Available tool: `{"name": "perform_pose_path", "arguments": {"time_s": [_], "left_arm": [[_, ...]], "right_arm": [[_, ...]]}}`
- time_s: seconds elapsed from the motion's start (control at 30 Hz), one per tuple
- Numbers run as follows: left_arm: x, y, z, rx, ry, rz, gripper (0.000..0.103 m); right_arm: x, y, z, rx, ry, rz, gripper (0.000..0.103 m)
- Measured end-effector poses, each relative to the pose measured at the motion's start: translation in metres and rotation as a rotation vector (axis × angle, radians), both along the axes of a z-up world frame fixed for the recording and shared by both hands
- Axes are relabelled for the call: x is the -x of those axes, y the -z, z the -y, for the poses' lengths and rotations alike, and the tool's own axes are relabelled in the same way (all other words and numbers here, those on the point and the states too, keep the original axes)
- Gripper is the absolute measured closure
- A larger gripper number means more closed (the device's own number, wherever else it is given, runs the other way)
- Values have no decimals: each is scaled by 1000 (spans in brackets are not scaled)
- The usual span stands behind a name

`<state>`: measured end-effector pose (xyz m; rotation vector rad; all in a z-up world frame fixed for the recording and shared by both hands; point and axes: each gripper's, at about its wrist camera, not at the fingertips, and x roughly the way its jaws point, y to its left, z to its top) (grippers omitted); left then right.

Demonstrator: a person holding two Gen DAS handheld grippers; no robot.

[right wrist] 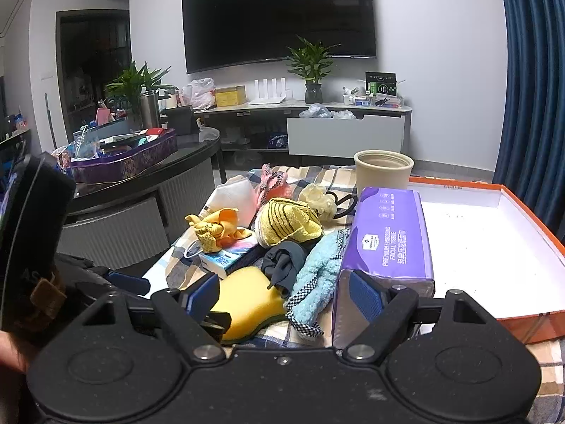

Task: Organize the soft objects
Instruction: 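Move the left tool toward the yellow sponge on the pile, then close the left gripper on the yellow sponge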

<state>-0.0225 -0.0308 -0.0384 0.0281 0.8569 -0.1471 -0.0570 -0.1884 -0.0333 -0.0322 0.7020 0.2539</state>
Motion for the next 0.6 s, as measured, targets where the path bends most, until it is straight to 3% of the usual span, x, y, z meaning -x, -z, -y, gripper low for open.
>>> {"name": "perform_pose_path", "arguments": {"time_s": [0.6], "left_arm": [[-8,10,9,-17,39,-11,0]], "right_arm": [[-1,2,2,-22,24,-21,9]]}}
